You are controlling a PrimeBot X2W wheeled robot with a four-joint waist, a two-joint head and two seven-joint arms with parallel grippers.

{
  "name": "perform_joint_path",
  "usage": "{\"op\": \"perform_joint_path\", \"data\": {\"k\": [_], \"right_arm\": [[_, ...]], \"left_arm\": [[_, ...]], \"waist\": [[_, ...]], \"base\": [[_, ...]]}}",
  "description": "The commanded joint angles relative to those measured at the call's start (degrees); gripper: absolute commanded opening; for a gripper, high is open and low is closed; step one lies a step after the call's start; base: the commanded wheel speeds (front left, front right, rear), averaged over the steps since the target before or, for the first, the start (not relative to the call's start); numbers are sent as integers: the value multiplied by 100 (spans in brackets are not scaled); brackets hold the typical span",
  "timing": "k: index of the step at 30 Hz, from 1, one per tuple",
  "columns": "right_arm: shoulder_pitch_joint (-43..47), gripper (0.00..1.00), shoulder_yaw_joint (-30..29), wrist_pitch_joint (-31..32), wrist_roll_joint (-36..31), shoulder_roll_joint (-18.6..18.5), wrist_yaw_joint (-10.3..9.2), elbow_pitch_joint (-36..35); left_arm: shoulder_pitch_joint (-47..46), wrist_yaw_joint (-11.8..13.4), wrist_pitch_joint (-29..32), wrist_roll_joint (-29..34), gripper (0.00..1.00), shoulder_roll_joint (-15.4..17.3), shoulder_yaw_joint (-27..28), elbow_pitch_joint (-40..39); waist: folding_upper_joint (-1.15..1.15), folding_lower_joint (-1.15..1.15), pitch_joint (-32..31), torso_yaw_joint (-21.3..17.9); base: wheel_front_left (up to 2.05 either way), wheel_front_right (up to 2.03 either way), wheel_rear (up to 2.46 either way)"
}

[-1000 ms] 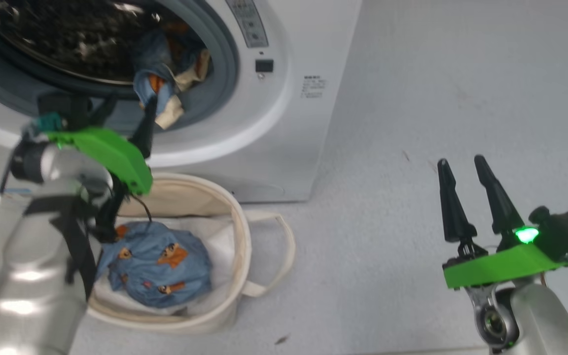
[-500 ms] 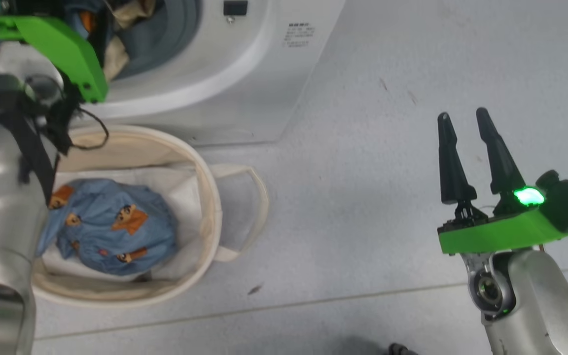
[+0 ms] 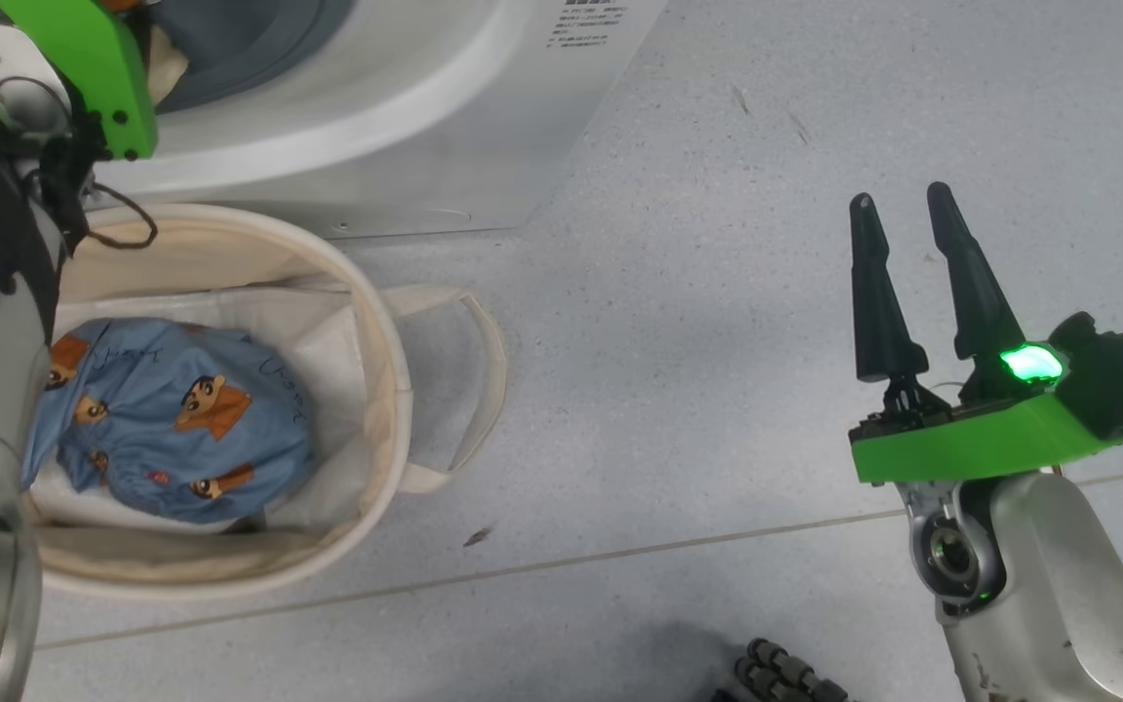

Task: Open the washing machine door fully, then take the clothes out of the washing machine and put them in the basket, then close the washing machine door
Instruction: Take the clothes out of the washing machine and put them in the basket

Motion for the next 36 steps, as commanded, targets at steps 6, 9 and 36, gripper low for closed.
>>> {"op": "perform_joint_path", "data": {"k": [6,9,36], "right_arm": [[-81,100,168,-70,41,49,5,-126],[-72,100,162,-70,38,53,5,-107],[465,100,-61,-70,57,-156,5,152]], "left_arm": [[-296,-9,-252,261,0,195,-244,-54],[-270,-43,-409,199,0,203,-214,-31],[2236,-386,-3195,-2090,0,659,-155,-2924]], "waist": [[0,-1,-22,-30],[0,-1,-47,-30],[0,-1,-1448,703]], "base": [[0,0,0],[0,0,0],[0,0,0]]}}
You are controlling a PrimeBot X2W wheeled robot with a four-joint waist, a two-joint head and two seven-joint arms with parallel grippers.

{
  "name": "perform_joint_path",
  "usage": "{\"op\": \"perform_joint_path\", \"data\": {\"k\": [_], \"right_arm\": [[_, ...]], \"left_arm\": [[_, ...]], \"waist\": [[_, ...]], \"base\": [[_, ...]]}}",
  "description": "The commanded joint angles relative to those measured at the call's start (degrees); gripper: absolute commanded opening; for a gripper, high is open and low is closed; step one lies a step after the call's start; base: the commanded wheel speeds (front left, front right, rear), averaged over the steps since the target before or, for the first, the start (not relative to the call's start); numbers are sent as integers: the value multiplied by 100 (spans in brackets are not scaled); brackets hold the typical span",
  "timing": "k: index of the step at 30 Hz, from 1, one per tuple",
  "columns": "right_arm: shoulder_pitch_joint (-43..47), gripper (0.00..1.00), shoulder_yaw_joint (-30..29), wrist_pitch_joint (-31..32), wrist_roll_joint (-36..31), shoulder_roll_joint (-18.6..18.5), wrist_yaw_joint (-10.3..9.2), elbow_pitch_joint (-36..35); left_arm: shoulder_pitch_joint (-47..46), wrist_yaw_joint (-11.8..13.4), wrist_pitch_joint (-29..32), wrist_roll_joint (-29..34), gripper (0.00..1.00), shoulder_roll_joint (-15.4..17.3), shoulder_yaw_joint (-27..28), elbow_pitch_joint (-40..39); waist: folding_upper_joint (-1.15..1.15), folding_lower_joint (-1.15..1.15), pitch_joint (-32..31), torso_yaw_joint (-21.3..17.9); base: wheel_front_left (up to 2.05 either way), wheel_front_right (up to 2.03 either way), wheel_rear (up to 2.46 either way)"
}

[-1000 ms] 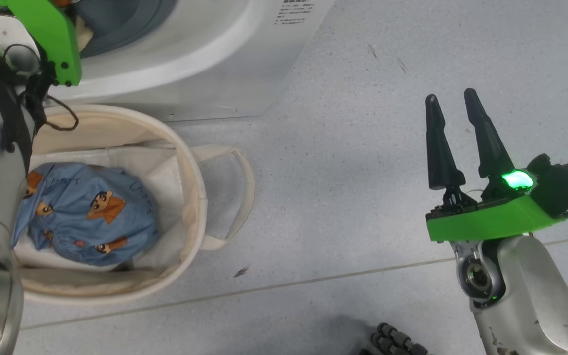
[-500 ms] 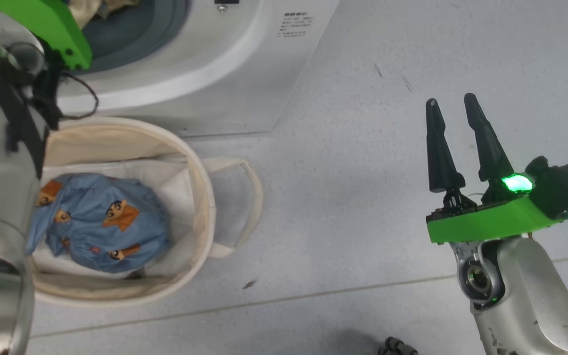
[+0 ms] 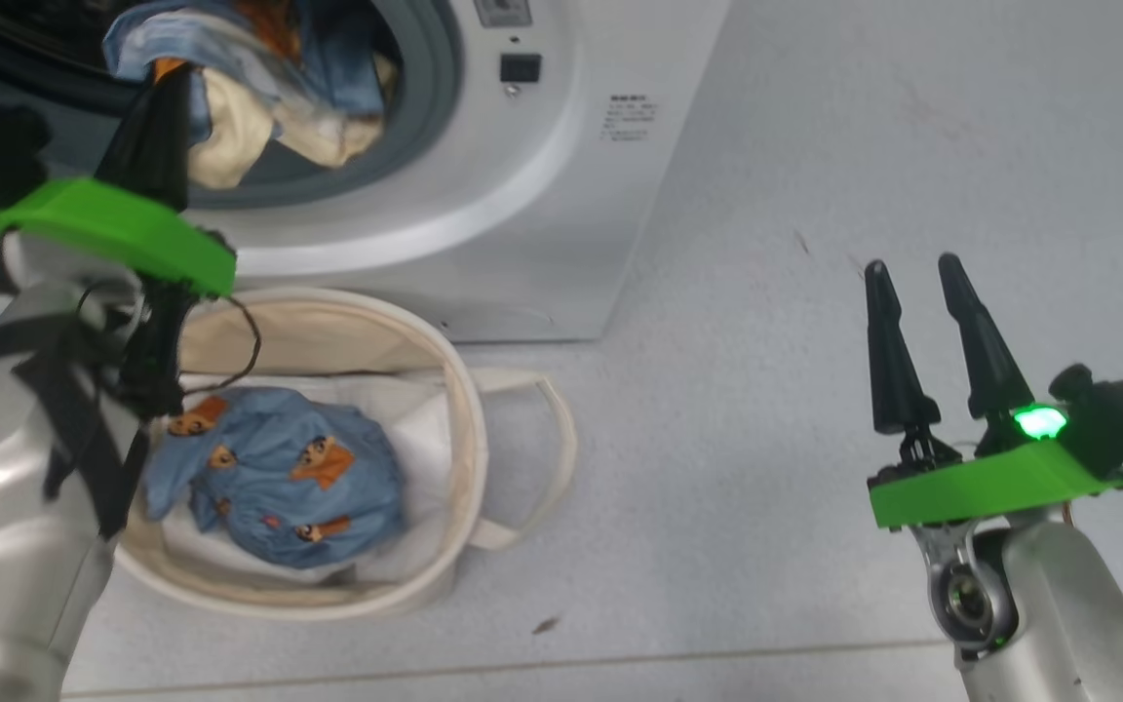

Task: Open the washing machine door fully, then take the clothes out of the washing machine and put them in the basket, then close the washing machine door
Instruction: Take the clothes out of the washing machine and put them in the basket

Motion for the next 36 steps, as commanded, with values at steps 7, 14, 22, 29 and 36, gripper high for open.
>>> {"op": "perform_joint_path", "data": {"k": [7,14,22,29,36], "right_arm": [[334,100,36,-70,56,-123,5,-110],[539,100,35,-70,87,-179,5,-52],[633,100,98,-70,131,-208,5,-2],[628,100,152,-70,144,-221,5,27],[607,100,177,-70,144,-236,5,39]], "left_arm": [[1152,-32,-74,379,0,438,1472,-1803],[2393,-7,-75,866,0,237,2143,-3365],[3062,205,-75,1110,0,100,2375,-4962],[3343,460,1,1184,0,105,2475,-5557],[3551,516,35,1168,0,69,2456,-5039]], "waist": [[0,0,-634,311],[0,0,-1012,372],[0,0,-1214,390],[0,0,-1244,382],[0,0,-1210,348]], "base": [[0,0,0],[0,0,0],[0,0,0],[0,0,0],[0,0,0]]}}
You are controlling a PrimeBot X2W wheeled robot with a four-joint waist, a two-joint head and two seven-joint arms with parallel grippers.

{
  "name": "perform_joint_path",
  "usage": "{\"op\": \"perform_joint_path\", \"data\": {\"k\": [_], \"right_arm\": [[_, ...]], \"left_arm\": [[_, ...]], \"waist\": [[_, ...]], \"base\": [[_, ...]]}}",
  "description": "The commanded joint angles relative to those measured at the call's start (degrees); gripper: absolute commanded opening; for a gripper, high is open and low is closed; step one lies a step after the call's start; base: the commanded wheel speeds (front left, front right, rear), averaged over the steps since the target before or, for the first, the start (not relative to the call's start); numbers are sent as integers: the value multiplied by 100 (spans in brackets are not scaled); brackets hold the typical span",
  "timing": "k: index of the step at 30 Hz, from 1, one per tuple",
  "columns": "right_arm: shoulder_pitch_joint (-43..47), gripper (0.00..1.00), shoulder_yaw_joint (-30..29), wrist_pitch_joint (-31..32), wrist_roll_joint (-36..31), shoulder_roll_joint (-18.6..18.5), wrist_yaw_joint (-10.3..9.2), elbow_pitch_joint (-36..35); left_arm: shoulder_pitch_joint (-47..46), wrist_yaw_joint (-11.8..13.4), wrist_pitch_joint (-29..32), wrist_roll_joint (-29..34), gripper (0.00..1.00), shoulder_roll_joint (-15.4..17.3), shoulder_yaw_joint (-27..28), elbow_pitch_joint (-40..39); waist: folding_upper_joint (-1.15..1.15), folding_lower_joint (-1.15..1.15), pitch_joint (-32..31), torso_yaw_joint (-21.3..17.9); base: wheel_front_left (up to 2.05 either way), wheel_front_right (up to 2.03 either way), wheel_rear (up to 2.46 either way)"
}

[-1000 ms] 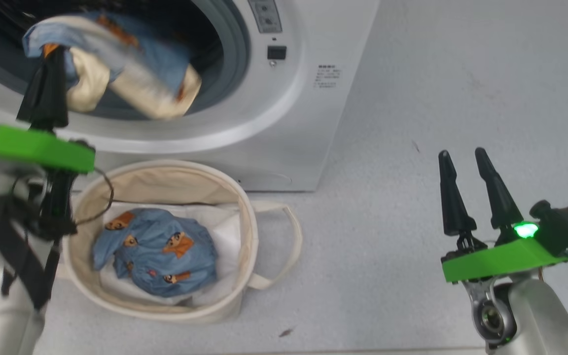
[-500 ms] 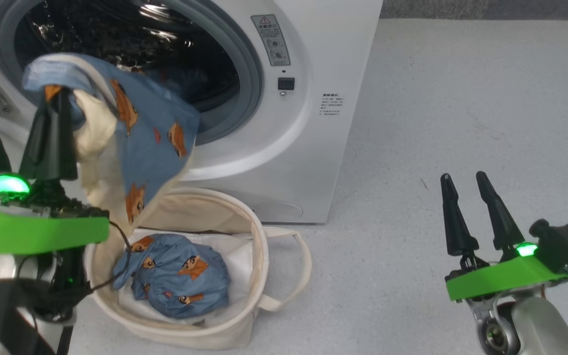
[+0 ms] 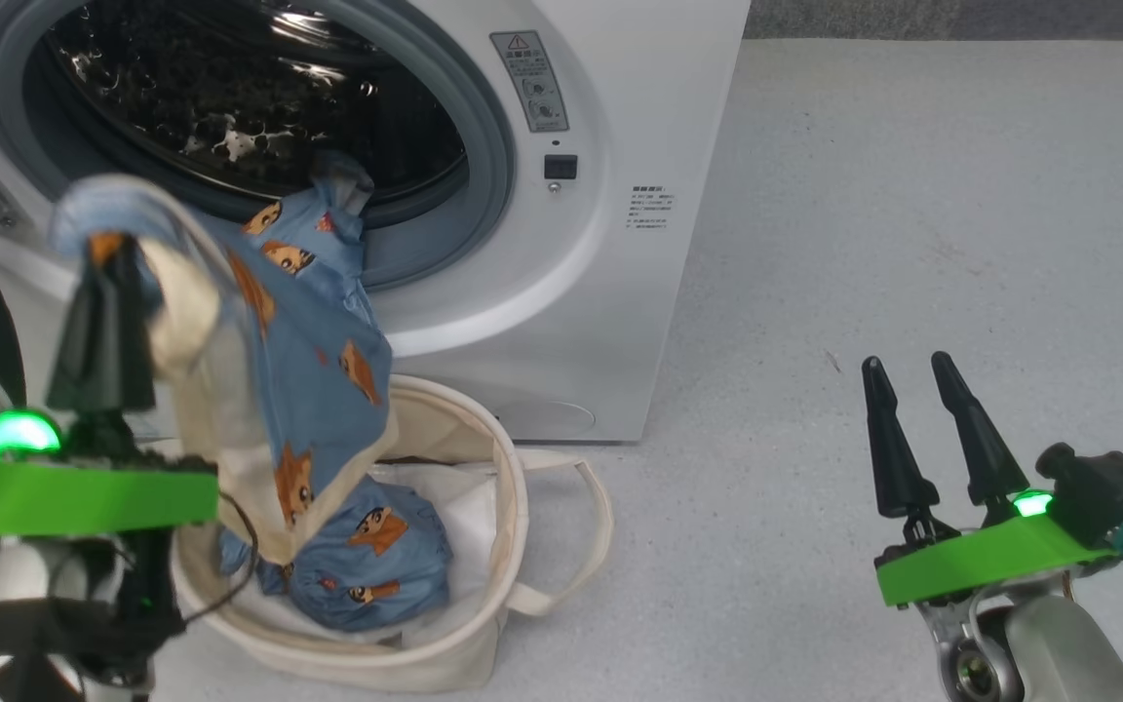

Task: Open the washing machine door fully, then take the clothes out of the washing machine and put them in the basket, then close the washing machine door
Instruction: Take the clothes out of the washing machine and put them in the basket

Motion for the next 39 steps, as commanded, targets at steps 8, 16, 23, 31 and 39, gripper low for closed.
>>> {"op": "perform_joint_path", "data": {"k": [8,16,23,31,39], "right_arm": [[-166,100,123,-70,18,-93,5,-207],[-254,100,104,-70,-4,-96,5,-267],[-423,100,76,-70,-26,-93,5,-385],[-586,100,58,-70,-13,-53,5,-498],[-745,100,12,-70,-8,15,5,-604]], "left_arm": [[-123,-211,53,64,0,-105,-284,1905],[-672,-450,-15,-7,0,-460,-701,4380],[-1458,-516,-83,-51,0,-554,-909,6076],[-1954,-521,68,-306,0,-550,-1131,7156],[-2323,-522,216,-458,12,-365,-1194,7600]], "waist": [[0,0,155,-40],[0,0,430,-94],[0,0,836,-214],[0,0,1281,-449],[0,0,1711,-598]], "base": [[0,0,0],[0,0,0],[0,0,0],[0,0,0],[0,0,0]]}}
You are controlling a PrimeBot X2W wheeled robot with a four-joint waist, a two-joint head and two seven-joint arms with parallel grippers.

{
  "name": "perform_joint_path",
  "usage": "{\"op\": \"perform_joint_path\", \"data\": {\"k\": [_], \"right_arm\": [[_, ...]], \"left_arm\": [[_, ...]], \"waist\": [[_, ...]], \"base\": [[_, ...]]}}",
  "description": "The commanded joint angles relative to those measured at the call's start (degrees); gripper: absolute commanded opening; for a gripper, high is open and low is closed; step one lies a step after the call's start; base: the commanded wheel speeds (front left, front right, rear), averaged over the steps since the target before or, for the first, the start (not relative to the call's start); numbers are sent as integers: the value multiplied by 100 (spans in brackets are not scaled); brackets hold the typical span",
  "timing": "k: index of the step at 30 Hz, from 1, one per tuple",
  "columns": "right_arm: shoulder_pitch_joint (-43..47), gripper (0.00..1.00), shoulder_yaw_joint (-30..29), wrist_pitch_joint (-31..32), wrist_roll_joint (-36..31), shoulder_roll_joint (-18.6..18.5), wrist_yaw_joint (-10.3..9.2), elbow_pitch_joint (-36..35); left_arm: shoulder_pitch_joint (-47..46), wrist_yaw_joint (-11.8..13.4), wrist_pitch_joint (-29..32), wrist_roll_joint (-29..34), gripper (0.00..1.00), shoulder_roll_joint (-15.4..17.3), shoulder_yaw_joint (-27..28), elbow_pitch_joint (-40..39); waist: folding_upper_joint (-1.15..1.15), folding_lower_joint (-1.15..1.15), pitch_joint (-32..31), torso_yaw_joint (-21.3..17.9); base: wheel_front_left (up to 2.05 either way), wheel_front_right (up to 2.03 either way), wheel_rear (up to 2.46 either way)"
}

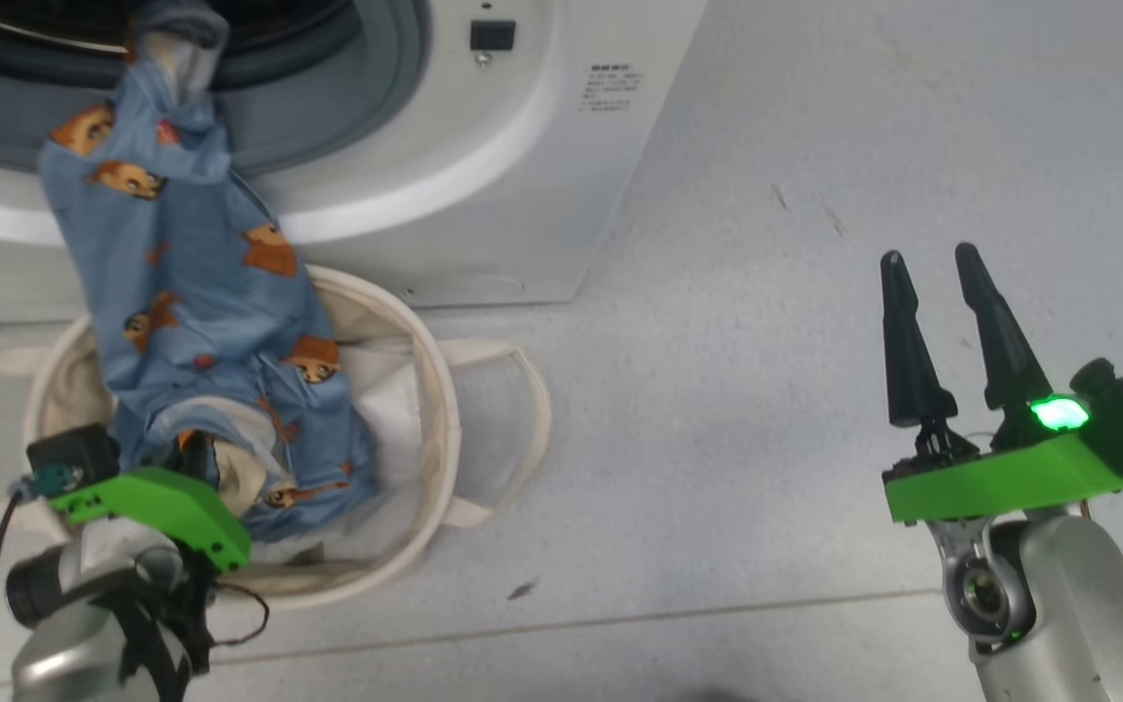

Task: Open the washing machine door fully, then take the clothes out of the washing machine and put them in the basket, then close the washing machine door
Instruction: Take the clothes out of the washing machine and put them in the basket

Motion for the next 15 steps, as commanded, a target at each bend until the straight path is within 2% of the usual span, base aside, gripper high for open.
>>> {"op": "perform_joint_path", "data": {"k": [1,2,3,4,5,6,10,15], "right_arm": [[-96,100,62,-70,-2,23,5,-211],[-96,100,62,-70,-2,23,5,-211],[-106,100,58,-70,-7,34,5,-214],[-115,100,53,-70,-11,44,5,-215],[-124,100,50,-70,-14,51,5,-213],[-133,100,51,-70,-17,57,5,-208],[-153,100,64,-70,-25,70,5,-186],[-143,100,87,-70,-37,44,5,-127]], "left_arm": [[-117,-31,-37,-35,19,277,117,-5],[-117,-31,-37,-35,19,277,117,-5],[-134,-31,-45,-22,33,289,92,15],[-152,-31,-48,-21,67,294,76,32],[-171,-31,-63,-28,91,300,75,46],[-184,-31,-77,-13,100,305,52,58],[-198,-6,-88,41,100,322,-25,98],[-116,220,490,153,100,301,-209,130]], "waist": [[0,0,111,-54],[0,0,111,-54],[0,0,127,-58],[0,0,140,-59],[0,0,147,-57],[0,0,148,-54],[0,0,100,-11],[0,0,-56,83]], "base": [[0,0,0],[0,0,0],[0,0,0],[0,0,0],[0,0,0],[0,0,0],[0,0,0],[0,0,0]]}}
